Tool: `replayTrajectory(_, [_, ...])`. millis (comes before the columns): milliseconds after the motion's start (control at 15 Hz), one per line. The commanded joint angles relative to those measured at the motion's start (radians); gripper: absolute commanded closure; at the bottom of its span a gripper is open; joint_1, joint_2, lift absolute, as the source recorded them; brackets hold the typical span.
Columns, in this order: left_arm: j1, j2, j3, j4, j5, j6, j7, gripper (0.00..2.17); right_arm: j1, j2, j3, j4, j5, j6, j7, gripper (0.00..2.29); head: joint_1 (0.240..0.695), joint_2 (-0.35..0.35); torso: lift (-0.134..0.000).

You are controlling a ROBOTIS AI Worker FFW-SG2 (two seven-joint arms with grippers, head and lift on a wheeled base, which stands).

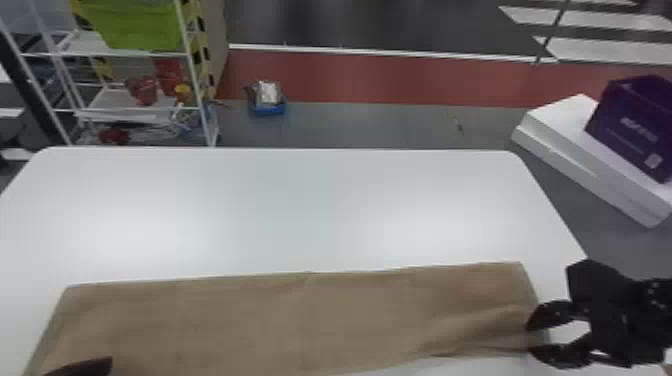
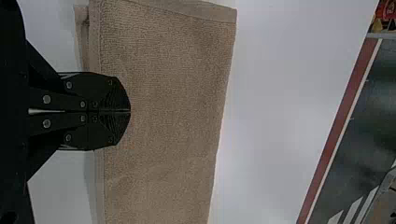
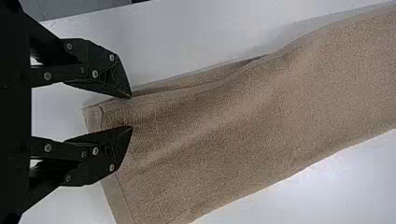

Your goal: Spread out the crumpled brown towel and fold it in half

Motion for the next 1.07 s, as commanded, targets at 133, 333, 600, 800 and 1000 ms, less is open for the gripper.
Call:
replayTrajectory(133, [0.000,-0.004,-0.003,0.000,0.000,0.000,0.000,2.11,-0.016,-0.001,0.006,0.008,-0.001,0.000,0.012,1.30,0.695,-0.086,-0.124])
replayTrajectory(333, [0.002,-0.004,-0.002,-0.002,-0.002,0.000,-0.002,2.11,-0.022,-0.001,-0.005,0.007,-0.014,-0.006,0.012,1.44,0.695,-0.086,-0.124])
replayTrajectory(600, [0.002,-0.004,-0.002,-0.002,-0.005,0.003,-0.002,2.11,-0.014,-0.017,-0.063,-0.007,-0.089,-0.012,0.012,1.44,0.695,-0.093,-0.124])
replayTrajectory(800, [0.002,-0.004,-0.003,0.000,-0.005,0.000,0.000,2.11,0.015,-0.017,-0.065,-0.007,-0.089,-0.021,0.012,1.44,0.695,-0.094,-0.124])
replayTrajectory(1000, [0.002,-0.004,-0.003,-0.003,-0.005,0.003,0.000,2.11,0.036,-0.018,-0.065,-0.007,-0.089,-0.006,0.012,0.98,0.695,-0.096,-0.124])
